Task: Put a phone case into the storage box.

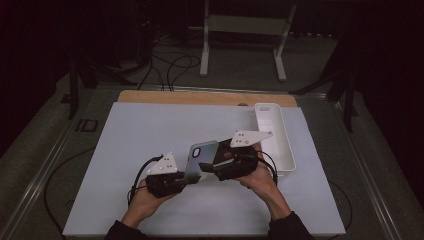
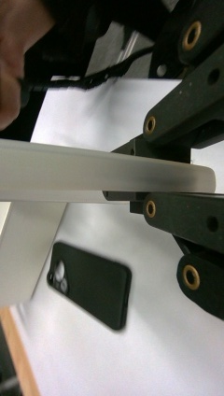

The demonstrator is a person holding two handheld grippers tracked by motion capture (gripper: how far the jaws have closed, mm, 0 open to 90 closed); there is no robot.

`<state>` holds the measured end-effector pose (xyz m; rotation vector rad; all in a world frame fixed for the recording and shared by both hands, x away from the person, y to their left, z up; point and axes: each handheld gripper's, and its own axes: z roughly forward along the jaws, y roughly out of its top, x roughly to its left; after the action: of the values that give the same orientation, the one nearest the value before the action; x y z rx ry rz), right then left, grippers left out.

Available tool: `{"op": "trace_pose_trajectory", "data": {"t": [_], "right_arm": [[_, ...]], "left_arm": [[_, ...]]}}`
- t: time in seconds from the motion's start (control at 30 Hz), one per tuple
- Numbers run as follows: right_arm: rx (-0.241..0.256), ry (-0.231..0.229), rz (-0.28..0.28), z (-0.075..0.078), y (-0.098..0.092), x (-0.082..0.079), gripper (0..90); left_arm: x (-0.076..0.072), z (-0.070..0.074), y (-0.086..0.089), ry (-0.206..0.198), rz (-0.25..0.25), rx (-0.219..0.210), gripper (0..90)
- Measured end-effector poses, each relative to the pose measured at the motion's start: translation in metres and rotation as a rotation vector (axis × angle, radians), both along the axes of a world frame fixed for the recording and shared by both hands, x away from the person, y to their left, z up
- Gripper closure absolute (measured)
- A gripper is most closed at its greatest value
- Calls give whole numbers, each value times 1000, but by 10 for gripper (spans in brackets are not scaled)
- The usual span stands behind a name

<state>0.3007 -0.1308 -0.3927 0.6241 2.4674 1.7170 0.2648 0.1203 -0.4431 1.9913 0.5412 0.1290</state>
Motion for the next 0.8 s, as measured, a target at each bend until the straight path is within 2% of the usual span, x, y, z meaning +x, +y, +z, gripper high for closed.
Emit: {"op": "trace_pose_trajectory", "data": {"t": [0.17, 0.33, 0.5, 0.67, 0.8], "right_arm": [[-27, 15, -103, -2, -3, -1, 138], [-38, 31, -167, -2, -1, -3, 91], [-13, 12, -221, -1, 4, -6, 77], [5, 20, -237, 4, 12, -8, 77], [24, 24, -235, 8, 20, -10, 78]], "left_arm": [[1, 1, 3, -23, 95, 14, 860], [1, 1, 2, -31, 167, 32, 860], [2, -1, 1, -26, 214, 44, 860], [1, -2, -3, -33, 248, 57, 859], [-1, -3, -5, -41, 255, 65, 860]]}}
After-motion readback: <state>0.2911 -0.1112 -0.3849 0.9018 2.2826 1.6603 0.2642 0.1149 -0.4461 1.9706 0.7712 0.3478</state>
